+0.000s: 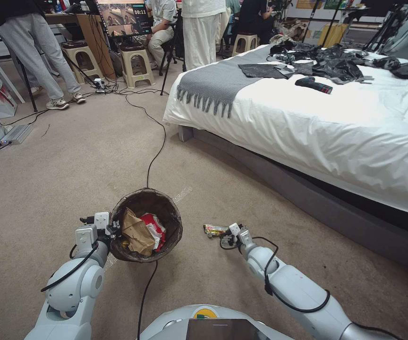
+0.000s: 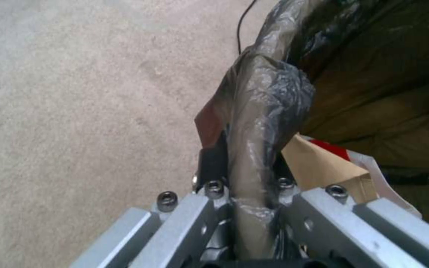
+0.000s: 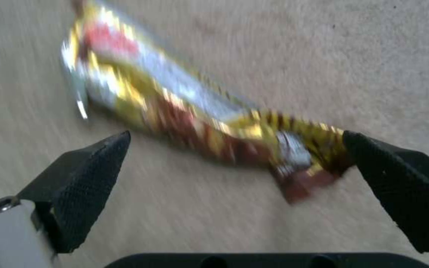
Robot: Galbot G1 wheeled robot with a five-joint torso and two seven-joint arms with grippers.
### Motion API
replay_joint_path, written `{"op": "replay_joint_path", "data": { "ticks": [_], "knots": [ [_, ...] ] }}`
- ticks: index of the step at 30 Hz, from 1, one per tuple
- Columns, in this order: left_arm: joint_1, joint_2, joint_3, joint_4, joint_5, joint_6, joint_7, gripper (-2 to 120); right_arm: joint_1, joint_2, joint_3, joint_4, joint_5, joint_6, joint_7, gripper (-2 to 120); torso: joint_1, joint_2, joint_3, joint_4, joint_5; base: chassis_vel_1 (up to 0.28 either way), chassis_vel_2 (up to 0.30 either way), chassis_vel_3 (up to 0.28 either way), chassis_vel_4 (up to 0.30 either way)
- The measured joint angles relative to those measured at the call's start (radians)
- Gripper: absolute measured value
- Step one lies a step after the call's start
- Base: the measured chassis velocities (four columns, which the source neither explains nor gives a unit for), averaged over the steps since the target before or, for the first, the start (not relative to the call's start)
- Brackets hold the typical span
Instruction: Pick up the trash bin, then pick up the garbage from the floor and place it into the trash bin.
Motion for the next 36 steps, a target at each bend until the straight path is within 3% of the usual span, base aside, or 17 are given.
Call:
{"op": "replay_joint_path", "data": {
  "ticks": [5,18,36],
  "knots": [
    [0.0,-0.003,-0.003,0.004,0.001,-0.004,0.001,0,0.017,-0.041,-0.087,0.0,-0.119,0.013,-0.025,100,0.0,0.0,0.0,0.0001,0.0001,0.0,0.0,0.0,0.0],
    [-0.004,-0.009,-0.01,0.007,0.004,-0.009,0.002,0,0.142,-0.059,-0.245,-0.043,-0.158,-0.005,-0.052,100,0.0,0.0,0.0,0.0004,0.0,0.0,0.0,0.0,0.0],
    [-0.013,-0.017,-0.008,0.022,0.003,-0.016,0.003,0,0.255,-0.019,-0.281,-0.213,-0.17,0.032,-0.096,100,0.0,0.0,0.0,0.0001,-0.0001,0.0,0.0,0.0,0.0]
  ]
}}
